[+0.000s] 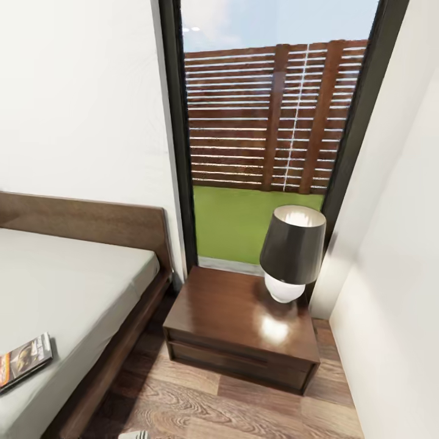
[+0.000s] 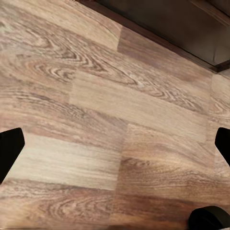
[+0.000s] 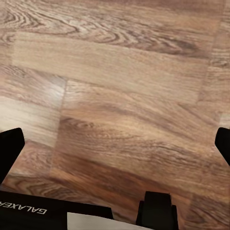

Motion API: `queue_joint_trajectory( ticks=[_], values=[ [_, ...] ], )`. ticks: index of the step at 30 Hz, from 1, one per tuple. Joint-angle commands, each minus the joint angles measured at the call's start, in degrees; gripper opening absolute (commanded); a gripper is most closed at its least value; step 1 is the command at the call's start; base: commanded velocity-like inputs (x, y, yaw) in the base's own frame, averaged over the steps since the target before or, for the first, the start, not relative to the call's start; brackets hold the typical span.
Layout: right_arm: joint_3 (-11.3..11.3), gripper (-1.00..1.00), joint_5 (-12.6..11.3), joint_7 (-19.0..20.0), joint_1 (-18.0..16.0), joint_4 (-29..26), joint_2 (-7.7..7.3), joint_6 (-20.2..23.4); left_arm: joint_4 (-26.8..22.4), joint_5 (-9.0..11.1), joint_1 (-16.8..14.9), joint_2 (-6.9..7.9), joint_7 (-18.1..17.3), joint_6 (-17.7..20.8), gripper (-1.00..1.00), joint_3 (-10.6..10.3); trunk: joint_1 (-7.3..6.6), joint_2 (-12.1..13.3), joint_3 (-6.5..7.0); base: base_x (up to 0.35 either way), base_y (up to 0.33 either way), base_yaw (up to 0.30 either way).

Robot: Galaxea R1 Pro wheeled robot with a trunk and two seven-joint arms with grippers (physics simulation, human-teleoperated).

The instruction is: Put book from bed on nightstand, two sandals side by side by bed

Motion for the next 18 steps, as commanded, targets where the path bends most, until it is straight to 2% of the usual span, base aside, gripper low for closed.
queue_joint_trajectory(
  ticks=[1,14,18],
  values=[
    [0.5,1.00,-0.6,0.3,-0.1,0.1,-0.01,-0.3,0.1,0.4,-0.1,0.00,-0.3,0.0,1.00,0.1,-0.01,0.0,-0.05,0.000,0.000,0.289],
    [0.5,1.00,-0.6,0.3,-0.1,0.1,-0.01,-0.3,0.1,0.4,-0.1,0.00,-0.3,0.0,1.00,0.1,-0.01,0.0,-0.05,0.002,0.000,0.290],
    [0.5,1.00,-0.6,0.3,-0.1,0.1,-0.01,-0.3,0.0,0.4,-0.1,0.00,-0.3,0.0,1.00,0.1,-0.01,0.0,-0.05,0.111,0.000,0.271]
  ],
)
